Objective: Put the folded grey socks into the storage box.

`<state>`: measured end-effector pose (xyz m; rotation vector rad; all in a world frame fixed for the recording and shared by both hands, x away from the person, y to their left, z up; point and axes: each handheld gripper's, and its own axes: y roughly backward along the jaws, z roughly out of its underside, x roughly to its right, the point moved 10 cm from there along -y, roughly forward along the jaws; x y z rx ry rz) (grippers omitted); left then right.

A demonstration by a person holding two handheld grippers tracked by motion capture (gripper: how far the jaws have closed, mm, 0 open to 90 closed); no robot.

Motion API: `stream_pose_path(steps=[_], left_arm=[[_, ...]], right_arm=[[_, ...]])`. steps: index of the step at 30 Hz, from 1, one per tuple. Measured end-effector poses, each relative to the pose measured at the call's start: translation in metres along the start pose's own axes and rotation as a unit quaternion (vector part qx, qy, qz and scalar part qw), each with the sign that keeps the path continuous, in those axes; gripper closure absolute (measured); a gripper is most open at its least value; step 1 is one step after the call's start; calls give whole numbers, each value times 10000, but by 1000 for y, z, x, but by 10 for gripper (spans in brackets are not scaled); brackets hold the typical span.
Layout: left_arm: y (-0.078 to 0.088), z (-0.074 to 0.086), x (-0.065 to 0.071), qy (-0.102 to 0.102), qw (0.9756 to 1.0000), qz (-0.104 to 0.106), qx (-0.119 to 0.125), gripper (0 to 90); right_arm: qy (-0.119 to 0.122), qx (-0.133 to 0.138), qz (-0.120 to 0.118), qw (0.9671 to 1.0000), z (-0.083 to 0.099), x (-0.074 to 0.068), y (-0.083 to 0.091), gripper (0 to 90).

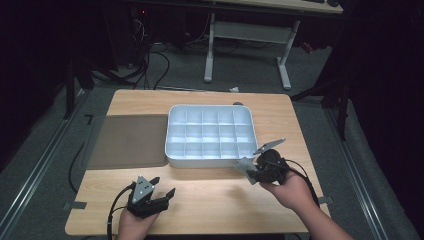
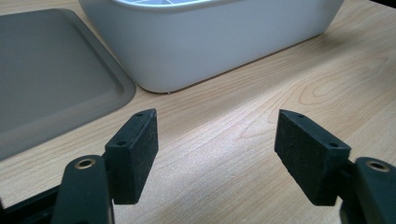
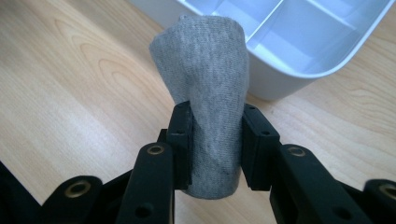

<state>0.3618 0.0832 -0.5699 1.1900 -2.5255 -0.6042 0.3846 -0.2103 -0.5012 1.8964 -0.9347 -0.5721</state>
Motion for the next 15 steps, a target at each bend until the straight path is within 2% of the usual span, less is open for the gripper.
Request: stream_pose_path(steps=[9, 15], left_arm=[[2, 0, -3, 38, 10000, -25, 3, 310], [1, 1, -4, 85, 10000, -2, 8, 310]], right_arm=[[-104, -69, 11, 9999, -22, 13, 1, 692], [-140, -214, 128, 9996, -42, 24, -4, 692]])
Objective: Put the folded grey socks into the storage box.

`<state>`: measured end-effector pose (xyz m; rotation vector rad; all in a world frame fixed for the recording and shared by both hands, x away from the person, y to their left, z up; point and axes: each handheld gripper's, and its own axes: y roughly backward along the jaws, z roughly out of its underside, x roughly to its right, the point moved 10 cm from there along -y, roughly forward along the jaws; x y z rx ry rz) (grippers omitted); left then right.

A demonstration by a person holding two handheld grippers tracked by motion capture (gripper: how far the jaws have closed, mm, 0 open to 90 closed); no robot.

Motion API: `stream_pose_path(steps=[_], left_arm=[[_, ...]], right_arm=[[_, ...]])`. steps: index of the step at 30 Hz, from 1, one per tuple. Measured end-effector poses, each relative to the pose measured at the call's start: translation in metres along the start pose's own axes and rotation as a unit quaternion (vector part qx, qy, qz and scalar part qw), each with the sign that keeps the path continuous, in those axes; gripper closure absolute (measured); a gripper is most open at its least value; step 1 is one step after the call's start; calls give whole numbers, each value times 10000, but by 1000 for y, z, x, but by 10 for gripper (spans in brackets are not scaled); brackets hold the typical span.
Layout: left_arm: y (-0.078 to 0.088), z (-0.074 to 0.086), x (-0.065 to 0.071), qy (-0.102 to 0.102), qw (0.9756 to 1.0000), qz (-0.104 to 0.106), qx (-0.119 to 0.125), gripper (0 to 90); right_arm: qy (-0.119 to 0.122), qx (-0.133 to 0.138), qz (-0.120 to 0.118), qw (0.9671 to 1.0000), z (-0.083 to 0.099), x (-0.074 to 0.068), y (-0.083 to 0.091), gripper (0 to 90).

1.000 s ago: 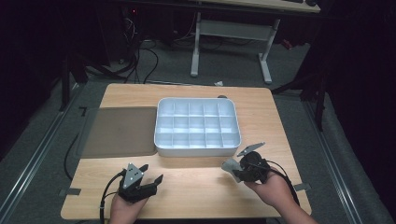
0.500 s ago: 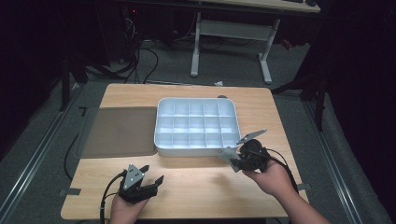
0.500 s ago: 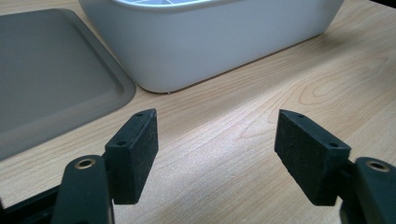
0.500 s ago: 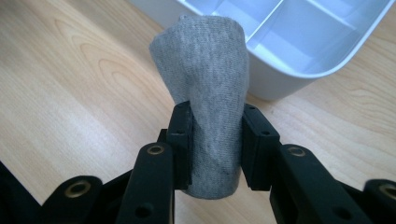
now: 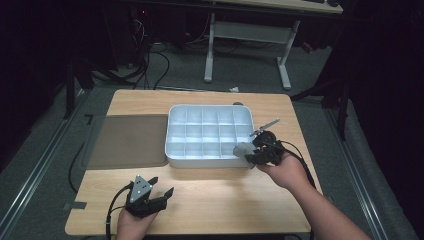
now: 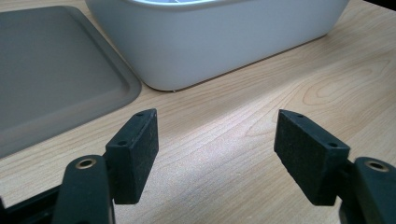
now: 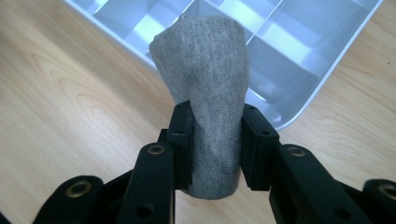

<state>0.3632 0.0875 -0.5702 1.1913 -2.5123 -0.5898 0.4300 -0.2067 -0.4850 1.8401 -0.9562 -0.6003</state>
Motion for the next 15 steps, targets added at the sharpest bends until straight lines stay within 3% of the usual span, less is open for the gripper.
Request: stream_pose_path(steps=[15], left_arm=[[1, -1, 0, -4, 10000, 28, 16, 315]], right_arm=[[-89, -226, 199, 9995, -23, 20, -7, 692]])
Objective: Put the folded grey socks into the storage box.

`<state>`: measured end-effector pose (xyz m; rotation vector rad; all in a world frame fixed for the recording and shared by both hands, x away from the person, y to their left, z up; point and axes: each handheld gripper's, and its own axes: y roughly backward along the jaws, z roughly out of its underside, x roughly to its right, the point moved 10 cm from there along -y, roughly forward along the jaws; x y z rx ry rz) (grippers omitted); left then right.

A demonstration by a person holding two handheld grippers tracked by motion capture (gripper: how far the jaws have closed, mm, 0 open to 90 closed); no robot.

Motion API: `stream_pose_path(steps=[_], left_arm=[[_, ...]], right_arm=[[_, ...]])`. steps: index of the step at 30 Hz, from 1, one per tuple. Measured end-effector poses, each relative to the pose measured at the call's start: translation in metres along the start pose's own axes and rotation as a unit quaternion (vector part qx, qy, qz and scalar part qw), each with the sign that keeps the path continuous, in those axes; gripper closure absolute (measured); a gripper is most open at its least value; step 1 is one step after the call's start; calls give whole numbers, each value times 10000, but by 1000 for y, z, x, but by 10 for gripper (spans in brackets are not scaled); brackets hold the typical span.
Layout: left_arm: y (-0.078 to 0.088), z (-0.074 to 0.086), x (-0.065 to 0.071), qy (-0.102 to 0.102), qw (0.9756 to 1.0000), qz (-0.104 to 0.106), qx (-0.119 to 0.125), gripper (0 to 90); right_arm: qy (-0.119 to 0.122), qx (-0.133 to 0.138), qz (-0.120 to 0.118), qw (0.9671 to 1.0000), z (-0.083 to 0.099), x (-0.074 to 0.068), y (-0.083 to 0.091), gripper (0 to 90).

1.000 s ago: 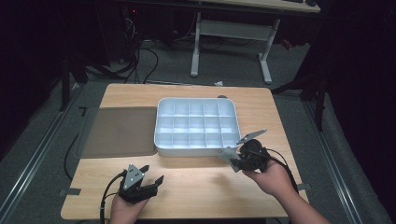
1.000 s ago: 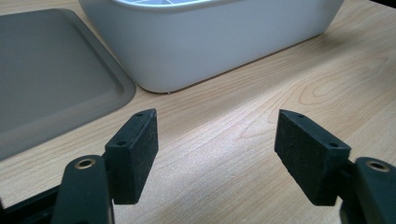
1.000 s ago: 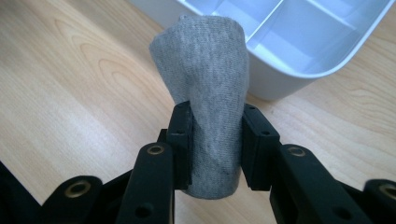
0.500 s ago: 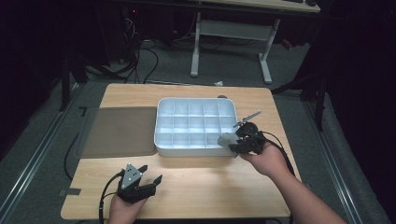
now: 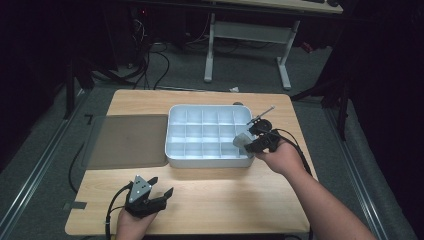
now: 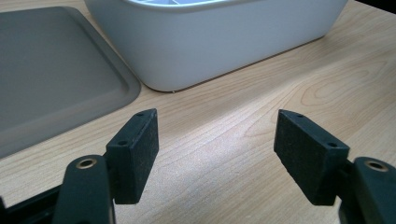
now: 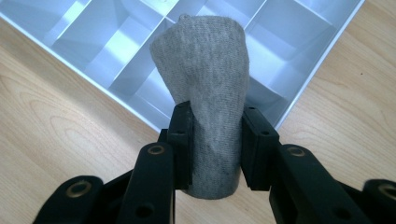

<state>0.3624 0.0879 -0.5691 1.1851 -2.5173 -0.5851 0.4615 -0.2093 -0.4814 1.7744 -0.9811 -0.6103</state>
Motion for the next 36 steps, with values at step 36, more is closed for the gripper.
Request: stream_pose_path(steps=[36], left_arm=[[1, 0, -5, 13, 10000, -54, 6, 321]], right_arm=[[-337, -713, 233, 9966, 0, 15, -38, 691]])
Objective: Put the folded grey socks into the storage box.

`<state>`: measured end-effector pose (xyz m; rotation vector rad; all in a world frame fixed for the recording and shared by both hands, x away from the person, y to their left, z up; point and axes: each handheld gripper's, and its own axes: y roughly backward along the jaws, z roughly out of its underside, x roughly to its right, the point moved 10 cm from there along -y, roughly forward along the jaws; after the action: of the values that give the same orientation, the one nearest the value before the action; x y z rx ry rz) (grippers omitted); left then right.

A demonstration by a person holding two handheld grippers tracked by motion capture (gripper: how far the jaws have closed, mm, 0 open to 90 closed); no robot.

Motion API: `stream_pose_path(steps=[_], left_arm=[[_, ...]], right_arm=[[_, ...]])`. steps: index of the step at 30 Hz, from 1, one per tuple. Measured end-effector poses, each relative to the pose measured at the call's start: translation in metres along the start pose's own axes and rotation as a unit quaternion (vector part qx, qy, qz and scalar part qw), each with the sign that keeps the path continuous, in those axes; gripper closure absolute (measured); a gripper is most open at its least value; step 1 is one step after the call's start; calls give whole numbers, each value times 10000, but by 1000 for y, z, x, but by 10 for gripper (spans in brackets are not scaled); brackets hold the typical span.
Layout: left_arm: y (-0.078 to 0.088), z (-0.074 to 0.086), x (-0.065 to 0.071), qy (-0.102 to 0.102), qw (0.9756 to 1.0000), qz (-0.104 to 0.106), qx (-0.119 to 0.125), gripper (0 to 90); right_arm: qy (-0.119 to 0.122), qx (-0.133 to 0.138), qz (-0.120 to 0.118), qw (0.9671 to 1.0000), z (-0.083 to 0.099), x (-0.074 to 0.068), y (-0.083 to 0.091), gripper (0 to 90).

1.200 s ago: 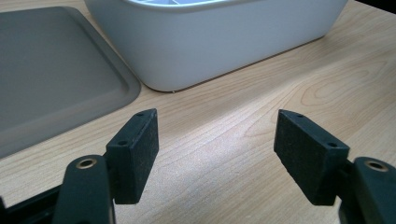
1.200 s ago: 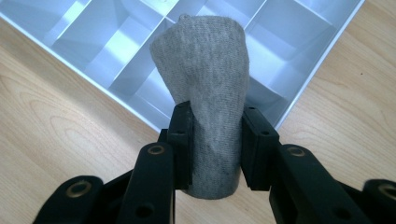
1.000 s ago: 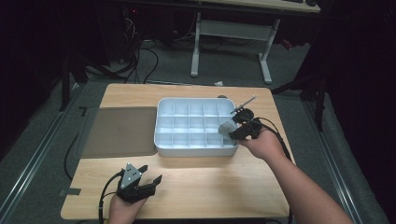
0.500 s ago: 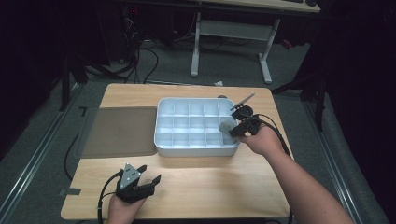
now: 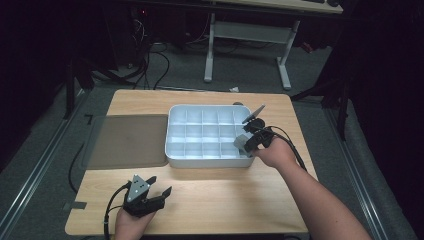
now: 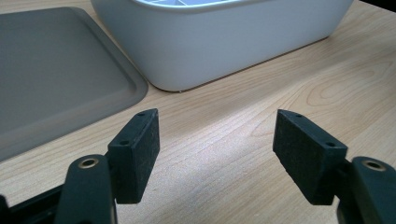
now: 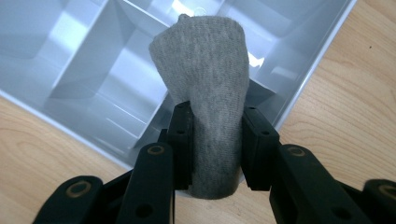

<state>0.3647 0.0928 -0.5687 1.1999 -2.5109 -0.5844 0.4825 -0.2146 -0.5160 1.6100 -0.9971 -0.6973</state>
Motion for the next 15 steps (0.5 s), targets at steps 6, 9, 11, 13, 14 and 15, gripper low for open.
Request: stream_pose_path(steps=[6, 9, 11, 13, 14, 15], left_arm=[[0, 1, 0, -12, 10000, 13, -24, 321], [-1, 1, 0, -21, 10000, 12, -28, 321], [-1, 1, 0, -24, 10000, 15, -34, 322], [-1, 1, 0, -23, 10000, 18, -35, 322], [-1, 1, 0, -23, 10000, 23, -41, 322], [-1, 1, 0, -23, 10000, 23, -41, 322]], right_arm=[[-72, -140, 67, 9999, 3, -1, -7, 699], [13, -200, 111, 9997, 4, 0, -11, 705], [52, -248, 141, 9996, 5, -1, -13, 708], [68, -308, 160, 9994, 5, -1, -15, 711], [81, -327, 162, 9993, 5, -1, -16, 711], [88, -356, 166, 9992, 5, -2, -16, 712]])
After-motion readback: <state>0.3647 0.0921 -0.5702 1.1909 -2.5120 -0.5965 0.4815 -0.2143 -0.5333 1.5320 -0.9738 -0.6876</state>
